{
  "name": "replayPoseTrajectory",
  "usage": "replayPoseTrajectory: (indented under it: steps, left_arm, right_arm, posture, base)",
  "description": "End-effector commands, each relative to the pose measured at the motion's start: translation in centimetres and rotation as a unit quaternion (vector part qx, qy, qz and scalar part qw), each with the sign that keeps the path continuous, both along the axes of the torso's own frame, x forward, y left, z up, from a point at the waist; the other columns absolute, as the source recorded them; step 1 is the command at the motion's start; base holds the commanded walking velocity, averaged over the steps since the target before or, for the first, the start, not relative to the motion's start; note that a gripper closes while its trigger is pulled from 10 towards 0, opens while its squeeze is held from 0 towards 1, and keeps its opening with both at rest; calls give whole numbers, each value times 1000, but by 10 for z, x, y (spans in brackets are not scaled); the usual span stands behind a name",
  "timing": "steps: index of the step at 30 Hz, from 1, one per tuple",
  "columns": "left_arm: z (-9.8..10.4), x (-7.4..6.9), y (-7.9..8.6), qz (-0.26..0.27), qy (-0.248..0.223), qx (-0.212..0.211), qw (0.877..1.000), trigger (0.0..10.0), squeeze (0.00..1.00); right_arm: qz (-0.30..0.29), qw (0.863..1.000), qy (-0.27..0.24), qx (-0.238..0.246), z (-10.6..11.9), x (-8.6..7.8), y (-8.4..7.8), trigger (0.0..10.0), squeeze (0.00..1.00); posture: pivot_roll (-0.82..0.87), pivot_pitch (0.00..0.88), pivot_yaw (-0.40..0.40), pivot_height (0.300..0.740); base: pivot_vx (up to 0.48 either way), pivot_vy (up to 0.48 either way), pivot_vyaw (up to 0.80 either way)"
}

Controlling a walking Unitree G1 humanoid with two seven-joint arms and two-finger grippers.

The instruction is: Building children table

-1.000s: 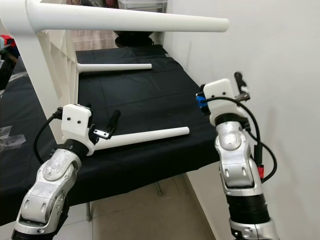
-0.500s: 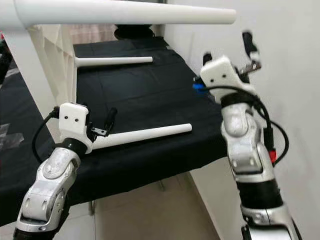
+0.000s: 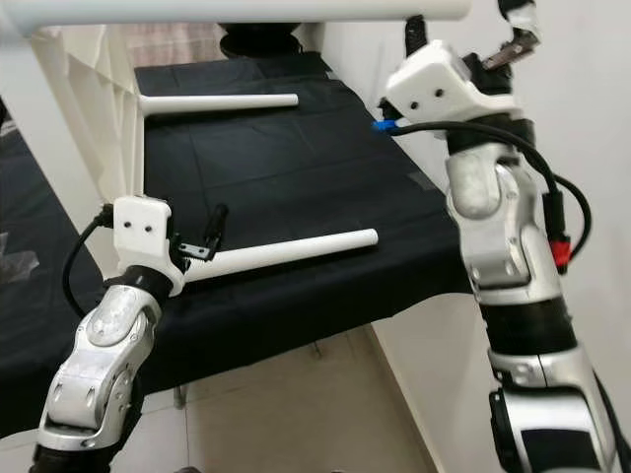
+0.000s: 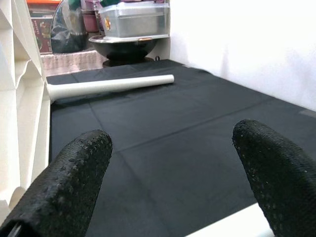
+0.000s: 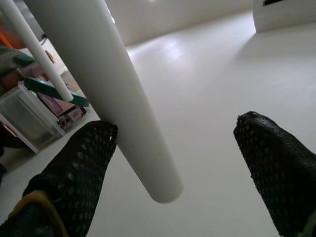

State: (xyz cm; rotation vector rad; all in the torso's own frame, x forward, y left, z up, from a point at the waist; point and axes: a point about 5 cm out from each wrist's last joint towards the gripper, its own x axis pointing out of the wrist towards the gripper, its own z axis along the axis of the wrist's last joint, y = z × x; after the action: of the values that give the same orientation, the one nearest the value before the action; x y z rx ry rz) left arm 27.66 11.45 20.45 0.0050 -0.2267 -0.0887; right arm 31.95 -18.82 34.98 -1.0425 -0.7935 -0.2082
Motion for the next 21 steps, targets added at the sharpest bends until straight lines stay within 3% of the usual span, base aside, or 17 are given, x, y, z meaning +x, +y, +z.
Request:
replayPoseTrajectory:
  steps: [1, 11, 15, 18, 21]
  left_arm:
    - [-4, 1, 1, 6, 12, -1, 1000, 10000, 0]
    - [-3, 1, 1, 8, 10, -1, 1000, 10000, 0]
    - [-4, 1, 1, 13, 14, -16, 1000, 10000, 0]
    - [-8, 1, 6, 38, 29, -57, 997, 10000, 0]
    - [-8, 1, 6, 38, 29, -57, 997, 10000, 0]
  right_arm:
    - [15, 1000, 2, -19, 4, 2, 5, 10000, 0]
    - [22, 999, 22, -38, 3, 10, 8, 10000, 0]
    - [27, 997, 31, -61, 6, 16, 13, 10000, 0]
    - [25, 994, 47, -93, 9, 27, 18, 10000, 0]
    - [25, 994, 47, -93, 9, 27, 18, 10000, 0]
  posture:
    - [10, 103, -62, 740]
    - [12, 93, -64, 740]
    - [8, 90, -70, 740]
    - [7, 90, -71, 740]
    - [7, 90, -71, 740]
  base:
    - [0, 0, 0]
    - [0, 0, 0]
    - [0, 0, 0]
    - [0, 0, 0]
    - [0, 0, 0]
